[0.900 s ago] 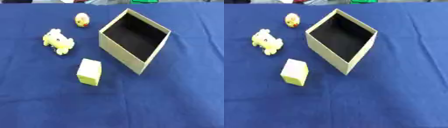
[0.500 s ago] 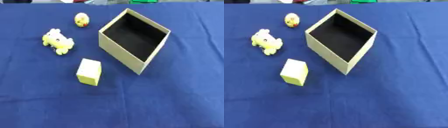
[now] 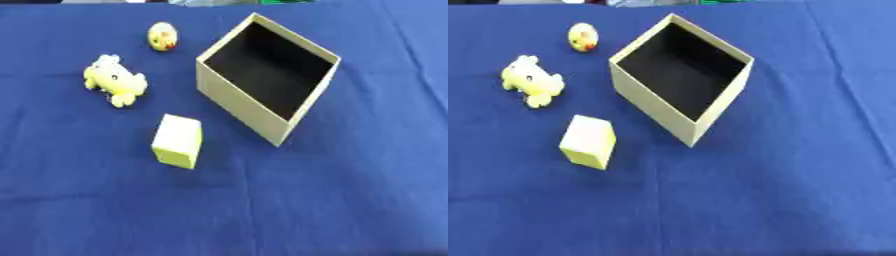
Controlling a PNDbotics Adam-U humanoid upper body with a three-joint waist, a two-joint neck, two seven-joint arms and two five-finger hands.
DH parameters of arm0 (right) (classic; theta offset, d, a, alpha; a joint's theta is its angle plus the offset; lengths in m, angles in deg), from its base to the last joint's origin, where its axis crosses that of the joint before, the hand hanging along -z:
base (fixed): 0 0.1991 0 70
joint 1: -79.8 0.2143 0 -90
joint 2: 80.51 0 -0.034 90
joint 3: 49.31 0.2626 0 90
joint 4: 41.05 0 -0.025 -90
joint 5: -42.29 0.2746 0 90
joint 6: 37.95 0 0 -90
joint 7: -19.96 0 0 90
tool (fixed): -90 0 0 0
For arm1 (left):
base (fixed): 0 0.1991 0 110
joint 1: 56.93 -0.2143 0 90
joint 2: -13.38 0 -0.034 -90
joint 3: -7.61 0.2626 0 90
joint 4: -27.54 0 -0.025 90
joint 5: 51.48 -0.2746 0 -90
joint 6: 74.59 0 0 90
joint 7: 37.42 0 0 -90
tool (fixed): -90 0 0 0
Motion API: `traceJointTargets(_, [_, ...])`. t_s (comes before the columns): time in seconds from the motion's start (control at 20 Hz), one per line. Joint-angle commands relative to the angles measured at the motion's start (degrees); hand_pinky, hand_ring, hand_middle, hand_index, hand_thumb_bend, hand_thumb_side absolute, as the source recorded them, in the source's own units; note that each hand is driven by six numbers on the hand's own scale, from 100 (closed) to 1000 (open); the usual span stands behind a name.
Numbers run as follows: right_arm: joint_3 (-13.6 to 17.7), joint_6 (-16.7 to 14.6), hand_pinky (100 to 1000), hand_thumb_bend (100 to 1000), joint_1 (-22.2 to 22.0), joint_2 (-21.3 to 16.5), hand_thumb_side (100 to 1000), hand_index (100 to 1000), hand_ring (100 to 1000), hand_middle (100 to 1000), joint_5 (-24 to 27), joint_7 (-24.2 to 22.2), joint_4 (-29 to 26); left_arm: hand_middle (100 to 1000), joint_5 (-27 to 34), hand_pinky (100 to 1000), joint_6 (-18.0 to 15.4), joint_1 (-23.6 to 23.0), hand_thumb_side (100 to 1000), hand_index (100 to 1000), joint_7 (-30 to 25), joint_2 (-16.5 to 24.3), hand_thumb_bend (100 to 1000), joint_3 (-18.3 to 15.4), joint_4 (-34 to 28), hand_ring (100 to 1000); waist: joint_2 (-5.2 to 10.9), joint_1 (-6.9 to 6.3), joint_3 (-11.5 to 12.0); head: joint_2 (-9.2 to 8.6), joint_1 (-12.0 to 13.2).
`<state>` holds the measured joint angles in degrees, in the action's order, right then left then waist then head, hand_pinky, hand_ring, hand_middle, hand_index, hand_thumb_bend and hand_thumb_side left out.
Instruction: Pick up objects on the table and place them in the box.
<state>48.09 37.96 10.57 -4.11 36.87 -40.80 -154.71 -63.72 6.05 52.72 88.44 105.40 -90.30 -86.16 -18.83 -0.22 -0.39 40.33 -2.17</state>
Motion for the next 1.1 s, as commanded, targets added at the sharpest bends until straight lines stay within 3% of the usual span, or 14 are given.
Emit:
traceJointTargets(0.05, [0.46,-0.03,826,100,0.8,-1.9,821,789,747,719,0.29,-0.19,-0.93,658,-1.3,751,0.41,0.53,971,876,-1.26,3.7,409,0.58,-0.9,712,0.96,-0.07,-0.14,0.53,0.05])
traceJointTargets(0.65, [0.24,0.04,827,100,0.87,-2.08,820,789,747,717,0.52,-0.49,-0.93,709,-6.57,775,4.08,3.23,941,881,-8.71,15.18,437,5.37,-0.9,745,1.37,-0.25,-0.54,0.43,0.23])
traceJointTargets(1.1, [-0.13,0.03,827,100,1.07,-2.29,819,788,747,716,0.75,-0.89,-0.93,737,-9.48,788,9.35,7.1,955,879,-24.12,26.39,455,13.37,-0.9,761,1.6,-0.58,-1.14,0.36,0.47])
